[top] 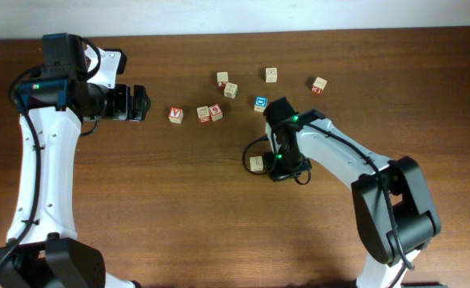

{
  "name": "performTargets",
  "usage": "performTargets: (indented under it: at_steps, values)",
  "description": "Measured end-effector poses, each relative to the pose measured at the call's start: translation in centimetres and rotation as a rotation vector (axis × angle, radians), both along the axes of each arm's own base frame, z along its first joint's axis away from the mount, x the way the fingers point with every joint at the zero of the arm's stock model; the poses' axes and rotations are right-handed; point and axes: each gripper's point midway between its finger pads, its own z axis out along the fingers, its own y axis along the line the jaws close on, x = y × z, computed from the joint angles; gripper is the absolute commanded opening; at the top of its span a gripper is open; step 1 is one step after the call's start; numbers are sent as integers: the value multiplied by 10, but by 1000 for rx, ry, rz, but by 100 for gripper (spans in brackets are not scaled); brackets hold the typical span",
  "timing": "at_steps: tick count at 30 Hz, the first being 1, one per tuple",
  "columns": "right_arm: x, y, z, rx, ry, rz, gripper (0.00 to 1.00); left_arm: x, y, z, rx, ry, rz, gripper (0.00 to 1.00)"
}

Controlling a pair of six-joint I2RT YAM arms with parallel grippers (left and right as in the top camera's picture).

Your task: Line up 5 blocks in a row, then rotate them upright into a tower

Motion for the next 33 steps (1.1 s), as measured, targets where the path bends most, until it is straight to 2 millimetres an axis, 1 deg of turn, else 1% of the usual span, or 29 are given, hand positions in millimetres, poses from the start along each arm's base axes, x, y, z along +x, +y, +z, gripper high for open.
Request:
performTargets:
  at_steps: [4, 6, 14, 20, 22, 23, 24, 25, 26, 27, 29, 30, 31, 33]
  values:
    - [1, 6, 0, 9, -14, 31, 13, 0, 0, 0, 0, 0, 0, 99]
    - [5, 8, 0, 19, -37, 48, 13, 0, 0, 0, 0, 0, 0, 99]
    - [14, 14, 1, 50, -87, 136, 14, 0, 0, 0, 0, 0, 0, 99]
    - [13, 16, 1, 60, -87, 174, 13, 0, 0, 0, 0, 0, 0, 99]
    - [7, 14, 1, 56, -62, 176, 13, 0, 0, 0, 0, 0, 0, 99]
    - [4, 13, 3, 52, -44, 178, 15, 0, 0, 0, 0, -1, 0, 99]
    - [3, 12, 9, 46, -28, 179, 22, 0, 0, 0, 0, -1, 0, 99]
    - [5, 13, 20, 41, -17, 171, 30, 0, 0, 0, 0, -2, 0, 99]
    - [9, 14, 28, 40, -21, 169, 33, 0, 0, 0, 0, -1, 0, 99]
    - [21, 17, 48, 41, -47, 155, 54, 0, 0, 0, 1, -2, 0, 99]
    - [50, 23, 83, 58, -146, 132, 66, 0, 0, 0, 0, -1, 0, 99]
    - [74, 24, 105, 70, -237, 100, 68, 0, 0, 0, 0, -1, 0, 99]
    - [100, 24, 122, 84, -339, 59, 71, 0, 0, 0, 0, -1, 0, 99]
    - [127, 20, 137, 91, -445, 8, 72, 0, 0, 0, 0, -1, 0, 99]
